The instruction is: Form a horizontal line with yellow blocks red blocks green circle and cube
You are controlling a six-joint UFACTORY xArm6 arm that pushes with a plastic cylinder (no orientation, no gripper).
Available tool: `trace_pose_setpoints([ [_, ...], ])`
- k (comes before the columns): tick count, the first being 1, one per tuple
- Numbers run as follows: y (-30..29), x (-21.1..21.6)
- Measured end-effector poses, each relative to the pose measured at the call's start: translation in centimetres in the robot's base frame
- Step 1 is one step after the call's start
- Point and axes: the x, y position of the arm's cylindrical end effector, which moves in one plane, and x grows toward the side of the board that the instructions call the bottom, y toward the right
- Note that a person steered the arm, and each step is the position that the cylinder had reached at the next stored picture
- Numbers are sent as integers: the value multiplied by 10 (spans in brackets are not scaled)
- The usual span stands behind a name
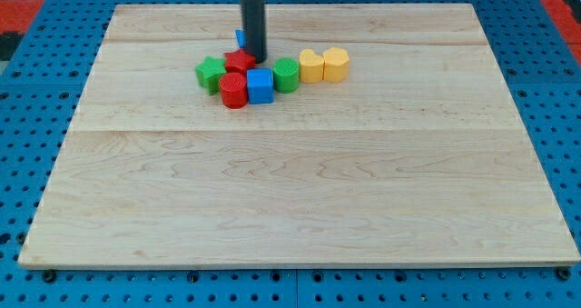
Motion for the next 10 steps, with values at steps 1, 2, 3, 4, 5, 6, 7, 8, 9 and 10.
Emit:
trace_pose_setpoints([
  [1, -5, -3],
  [2, 42, -6],
  [3, 74, -2],
  [4, 64, -5],
  [5, 71, -12],
  [6, 123, -27],
  [7, 119, 3],
  [8, 144, 7],
  [9, 151, 5],
  [10, 120, -2],
])
